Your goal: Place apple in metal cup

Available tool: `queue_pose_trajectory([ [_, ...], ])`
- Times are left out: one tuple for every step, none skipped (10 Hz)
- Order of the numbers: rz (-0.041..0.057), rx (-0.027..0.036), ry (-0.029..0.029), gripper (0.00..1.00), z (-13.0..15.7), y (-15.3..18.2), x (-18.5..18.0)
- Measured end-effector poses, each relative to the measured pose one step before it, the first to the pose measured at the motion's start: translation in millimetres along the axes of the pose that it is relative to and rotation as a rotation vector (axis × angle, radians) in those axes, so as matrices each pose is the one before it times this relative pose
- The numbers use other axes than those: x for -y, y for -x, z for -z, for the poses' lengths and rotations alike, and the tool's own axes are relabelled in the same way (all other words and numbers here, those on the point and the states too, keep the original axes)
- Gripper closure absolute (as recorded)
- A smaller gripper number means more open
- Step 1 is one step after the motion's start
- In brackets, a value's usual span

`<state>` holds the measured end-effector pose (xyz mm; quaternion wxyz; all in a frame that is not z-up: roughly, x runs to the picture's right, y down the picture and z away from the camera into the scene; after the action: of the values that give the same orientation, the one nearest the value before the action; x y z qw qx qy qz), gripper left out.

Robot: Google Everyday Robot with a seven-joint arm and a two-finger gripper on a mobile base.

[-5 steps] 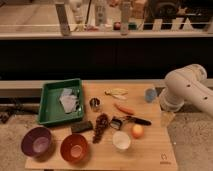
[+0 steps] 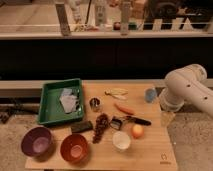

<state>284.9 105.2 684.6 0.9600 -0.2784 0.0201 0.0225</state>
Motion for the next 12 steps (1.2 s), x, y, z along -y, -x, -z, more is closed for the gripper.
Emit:
queue_pose_trajectory([
  [-0.00004, 0.00004, 0.00002, 0.2, -0.03, 0.0, 0.0],
  [0.00001, 0.00004, -0.00005, 0.2, 0.04, 0.03, 0.02],
  [0.00009, -0.00002, 0.00004, 0.2, -0.02, 0.01, 0.0],
  [-0.0001, -0.00004, -0.00001, 0.2, 0.01, -0.05, -0.02],
  [-0.00001, -0.00003, 0.00003, 0.2, 0.01, 0.0, -0.02],
  [0.00005, 0.00004, 0.00002, 0.2, -0.03, 0.01, 0.0],
  [0.00002, 0.00002, -0.00007, 0.2, 0.03, 0.02, 0.03],
  [0.00044, -0.00025, 0.00006, 0.2, -0.12, 0.02, -0.15],
  [0.01578, 0.0034, 0.00226, 0.2, -4.82, 4.45, -3.54],
  [0.0194, 0.00284, 0.00309, 0.2, -8.41, 6.18, -4.53],
  [0.02193, 0.00469, 0.00349, 0.2, -10.44, 7.93, -4.3],
  [0.01403, 0.0026, 0.0008, 0.2, -6.82, 6.66, -2.18],
])
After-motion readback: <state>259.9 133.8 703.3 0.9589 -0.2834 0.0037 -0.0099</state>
